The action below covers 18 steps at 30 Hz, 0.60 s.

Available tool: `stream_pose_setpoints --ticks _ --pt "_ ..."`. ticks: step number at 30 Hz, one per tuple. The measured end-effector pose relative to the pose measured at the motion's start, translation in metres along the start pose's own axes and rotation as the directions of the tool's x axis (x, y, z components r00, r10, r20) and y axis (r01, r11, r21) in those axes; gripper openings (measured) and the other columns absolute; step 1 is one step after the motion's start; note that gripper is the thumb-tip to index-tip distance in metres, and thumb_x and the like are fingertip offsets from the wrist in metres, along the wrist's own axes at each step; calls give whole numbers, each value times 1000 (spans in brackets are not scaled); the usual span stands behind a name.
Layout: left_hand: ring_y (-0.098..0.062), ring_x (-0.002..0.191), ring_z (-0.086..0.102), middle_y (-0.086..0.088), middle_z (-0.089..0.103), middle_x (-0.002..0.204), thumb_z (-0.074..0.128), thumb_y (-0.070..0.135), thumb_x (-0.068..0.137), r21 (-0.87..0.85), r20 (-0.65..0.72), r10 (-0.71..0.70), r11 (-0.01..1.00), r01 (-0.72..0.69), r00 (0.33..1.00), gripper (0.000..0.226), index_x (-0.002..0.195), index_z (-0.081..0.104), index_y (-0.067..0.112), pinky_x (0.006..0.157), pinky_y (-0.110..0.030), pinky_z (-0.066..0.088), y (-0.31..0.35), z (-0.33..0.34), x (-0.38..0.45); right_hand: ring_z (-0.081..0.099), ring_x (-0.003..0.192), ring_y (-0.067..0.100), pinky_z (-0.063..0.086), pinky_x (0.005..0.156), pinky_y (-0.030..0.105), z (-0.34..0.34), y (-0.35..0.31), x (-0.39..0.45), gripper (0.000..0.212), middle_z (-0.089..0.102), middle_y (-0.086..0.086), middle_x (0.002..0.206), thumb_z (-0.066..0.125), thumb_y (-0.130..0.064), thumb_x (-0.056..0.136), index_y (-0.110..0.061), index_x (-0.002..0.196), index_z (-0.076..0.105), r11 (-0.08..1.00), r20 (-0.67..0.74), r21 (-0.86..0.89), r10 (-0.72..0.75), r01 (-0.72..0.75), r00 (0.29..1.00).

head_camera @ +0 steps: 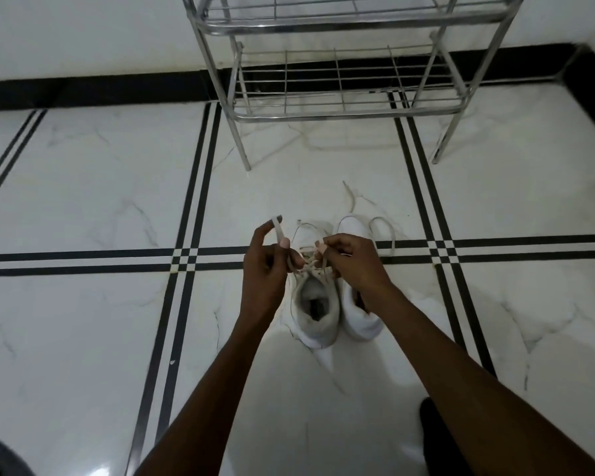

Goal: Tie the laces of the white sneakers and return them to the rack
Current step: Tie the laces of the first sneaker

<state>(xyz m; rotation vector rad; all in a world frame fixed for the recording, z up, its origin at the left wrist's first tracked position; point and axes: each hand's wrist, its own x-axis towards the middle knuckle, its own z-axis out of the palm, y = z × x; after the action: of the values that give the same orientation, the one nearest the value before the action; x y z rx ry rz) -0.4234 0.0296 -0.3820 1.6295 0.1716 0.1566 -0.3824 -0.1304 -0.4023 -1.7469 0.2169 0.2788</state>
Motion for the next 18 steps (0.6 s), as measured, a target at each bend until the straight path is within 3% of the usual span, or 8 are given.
stream_pose_setpoints --ticks 4,8,10,12,14,18 --pt "-30 76 71 -17 73 78 50 22 108 -19 -27 9 1000 -9 1000 26 130 60 13 78 -46 62 7 -7 1 75 86 22 59 65 33 2 -1 -3 17 78 9 93 71 -20 91 -7 102 72 1000 -10 -11 8 -8 1000" --pt "-26 96 76 -8 80 96 45 46 107 -83 -102 -275 960 267 956 45 121 64 9 92 -48 60 -9 -8 4 74 90 16 60 86 46 3 0 2 18 78 2 95 69 -28 90 -15 102 69 998 -21 -51 33 -34 999" --pt "-18 103 74 -2 81 101 45 58 102 -66 -70 -389 921 384 919 56 117 70 11 92 -40 58 -22 -5 1 71 95 17 58 90 43 3 3 3 24 76 1 100 69 -33 89 -15 104 68 989 7 -145 27 -26 1000" --pt "-10 100 73 3 81 101 57 58 97 -69 -52 -433 900 429 900 48 112 73 16 83 -30 55 -29 0 -2 69 96 16 56 91 34 3 5 0 24 74 2 102 70 -30 90 -12 106 69 963 72 -270 3 17 997" --pt "-2 91 73 4 80 96 69 47 93 -41 -20 -401 916 400 916 32 104 76 18 74 -21 56 -31 4 -5 69 92 15 57 89 36 5 10 -2 20 75 2 99 72 -29 88 -14 101 71 921 121 -379 -42 85 992" --pt "-6 88 73 7 80 91 75 35 91 335 47 -237 919 209 970 12 90 79 24 86 -32 59 -41 4 -4 68 83 17 58 79 40 6 13 -4 12 74 2 90 73 -28 87 -16 88 70 828 147 -527 -134 193 980"
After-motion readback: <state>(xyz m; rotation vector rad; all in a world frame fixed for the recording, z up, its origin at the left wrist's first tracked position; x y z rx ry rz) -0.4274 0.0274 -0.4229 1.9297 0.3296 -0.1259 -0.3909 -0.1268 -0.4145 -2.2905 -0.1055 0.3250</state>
